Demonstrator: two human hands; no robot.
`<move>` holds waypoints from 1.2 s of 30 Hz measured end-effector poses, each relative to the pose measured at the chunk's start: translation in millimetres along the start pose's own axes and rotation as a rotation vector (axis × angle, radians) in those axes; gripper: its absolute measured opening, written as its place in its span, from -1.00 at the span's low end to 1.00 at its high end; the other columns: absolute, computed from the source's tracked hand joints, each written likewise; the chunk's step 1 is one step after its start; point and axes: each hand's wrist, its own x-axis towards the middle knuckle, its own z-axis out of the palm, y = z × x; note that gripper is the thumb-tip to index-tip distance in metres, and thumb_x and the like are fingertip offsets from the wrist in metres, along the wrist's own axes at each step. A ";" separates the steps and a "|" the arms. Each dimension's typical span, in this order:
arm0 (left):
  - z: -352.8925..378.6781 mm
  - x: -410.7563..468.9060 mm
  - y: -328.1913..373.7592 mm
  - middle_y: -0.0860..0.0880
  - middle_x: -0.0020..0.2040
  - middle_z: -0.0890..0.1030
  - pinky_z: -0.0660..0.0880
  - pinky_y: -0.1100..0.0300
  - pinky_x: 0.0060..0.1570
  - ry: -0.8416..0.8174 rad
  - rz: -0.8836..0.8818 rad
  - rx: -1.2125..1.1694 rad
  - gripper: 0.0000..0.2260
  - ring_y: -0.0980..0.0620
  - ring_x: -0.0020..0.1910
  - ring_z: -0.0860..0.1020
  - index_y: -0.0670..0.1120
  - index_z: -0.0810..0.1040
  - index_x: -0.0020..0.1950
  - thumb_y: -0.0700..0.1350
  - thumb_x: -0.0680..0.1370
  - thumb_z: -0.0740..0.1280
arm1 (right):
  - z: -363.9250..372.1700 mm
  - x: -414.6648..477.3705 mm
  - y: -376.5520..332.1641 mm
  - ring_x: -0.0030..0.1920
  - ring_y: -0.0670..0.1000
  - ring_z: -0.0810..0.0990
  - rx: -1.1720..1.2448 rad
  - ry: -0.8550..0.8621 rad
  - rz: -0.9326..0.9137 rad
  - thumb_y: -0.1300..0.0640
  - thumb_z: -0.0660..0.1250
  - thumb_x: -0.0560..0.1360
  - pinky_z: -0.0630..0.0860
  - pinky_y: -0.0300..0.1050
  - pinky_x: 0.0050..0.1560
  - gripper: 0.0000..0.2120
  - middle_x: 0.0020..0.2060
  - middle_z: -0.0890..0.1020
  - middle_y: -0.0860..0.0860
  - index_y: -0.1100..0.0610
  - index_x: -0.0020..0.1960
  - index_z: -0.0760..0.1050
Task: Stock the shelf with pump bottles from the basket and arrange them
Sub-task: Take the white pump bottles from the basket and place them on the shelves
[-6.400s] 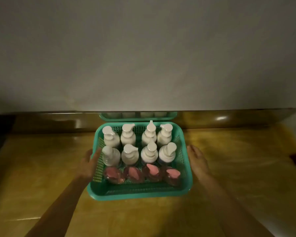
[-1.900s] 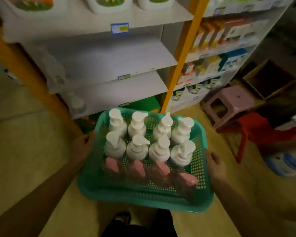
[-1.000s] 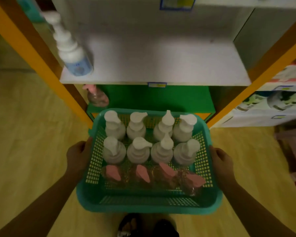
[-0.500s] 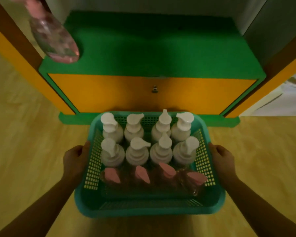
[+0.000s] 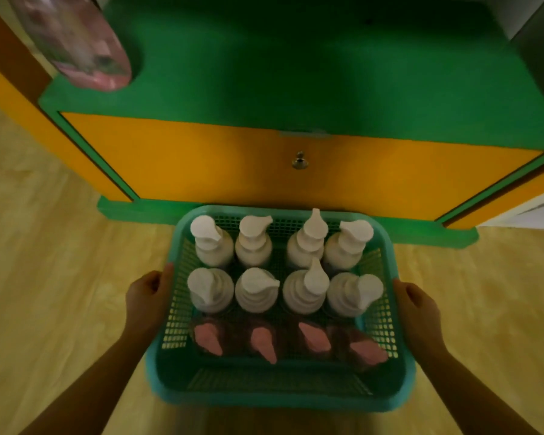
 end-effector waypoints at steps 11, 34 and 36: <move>-33.4 19.3 58.7 -0.28 0.23 0.45 0.40 -0.06 0.13 -0.170 0.314 0.183 -0.51 -0.23 0.18 0.45 -0.28 0.34 0.30 -0.26 0.42 0.40 | -23.6 -12.8 -116.0 0.12 0.05 0.45 -0.264 -0.049 -0.718 0.19 0.18 0.50 0.38 -0.01 0.11 -0.74 0.10 0.53 0.11 0.14 0.17 0.45; -50.9 31.6 129.9 -0.18 -0.01 0.62 0.54 0.15 -0.03 -0.376 0.441 -0.316 -0.70 -0.05 -0.02 0.58 -0.24 0.54 0.04 -0.28 0.34 0.47 | 71.1 -16.7 -229.5 0.13 0.06 0.51 -0.344 -0.531 -0.815 -0.02 0.38 0.42 0.49 0.03 0.07 -0.61 0.16 0.57 0.03 -0.01 0.21 0.40; -70.6 25.4 148.7 -0.13 -0.04 0.64 0.54 0.23 -0.07 -0.366 0.446 -0.391 -0.70 0.02 -0.05 0.60 -0.21 0.55 0.02 -0.28 0.32 0.48 | 52.0 -22.9 -246.9 0.11 0.04 0.51 -0.272 -0.534 -0.818 -0.03 0.37 0.43 0.50 0.06 0.08 -0.61 0.15 0.56 0.02 -0.02 0.21 0.39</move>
